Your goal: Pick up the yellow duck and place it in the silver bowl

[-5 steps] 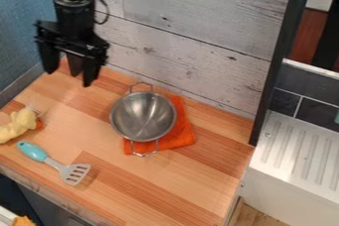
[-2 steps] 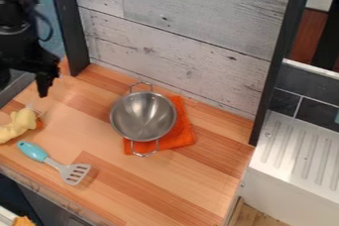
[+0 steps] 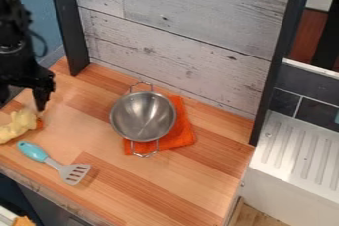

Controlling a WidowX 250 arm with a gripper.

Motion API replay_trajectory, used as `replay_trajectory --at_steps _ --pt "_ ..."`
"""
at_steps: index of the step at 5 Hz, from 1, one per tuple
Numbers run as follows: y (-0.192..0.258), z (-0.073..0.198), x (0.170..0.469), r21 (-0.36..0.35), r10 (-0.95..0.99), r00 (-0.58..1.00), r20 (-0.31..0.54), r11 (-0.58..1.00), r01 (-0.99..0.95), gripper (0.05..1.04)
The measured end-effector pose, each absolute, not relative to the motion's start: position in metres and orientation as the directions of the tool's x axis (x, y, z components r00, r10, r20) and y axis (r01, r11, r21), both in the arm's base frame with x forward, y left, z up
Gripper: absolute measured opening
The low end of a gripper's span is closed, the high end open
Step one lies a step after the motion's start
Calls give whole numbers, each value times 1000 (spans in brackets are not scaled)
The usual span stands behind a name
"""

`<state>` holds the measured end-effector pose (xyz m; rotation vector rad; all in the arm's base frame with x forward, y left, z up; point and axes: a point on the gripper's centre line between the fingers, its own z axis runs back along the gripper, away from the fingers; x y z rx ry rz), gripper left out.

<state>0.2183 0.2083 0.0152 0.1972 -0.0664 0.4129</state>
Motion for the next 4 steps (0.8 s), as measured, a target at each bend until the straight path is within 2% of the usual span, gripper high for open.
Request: replay_trajectory --at_steps 2,3,4 --pt "211 -8 219 120 382 920 85 913 -390 1001" --pt "210 -21 218 116 379 923 67 916 -384 945" --pt "210 -31 216 121 374 926 48 918 -377 705"
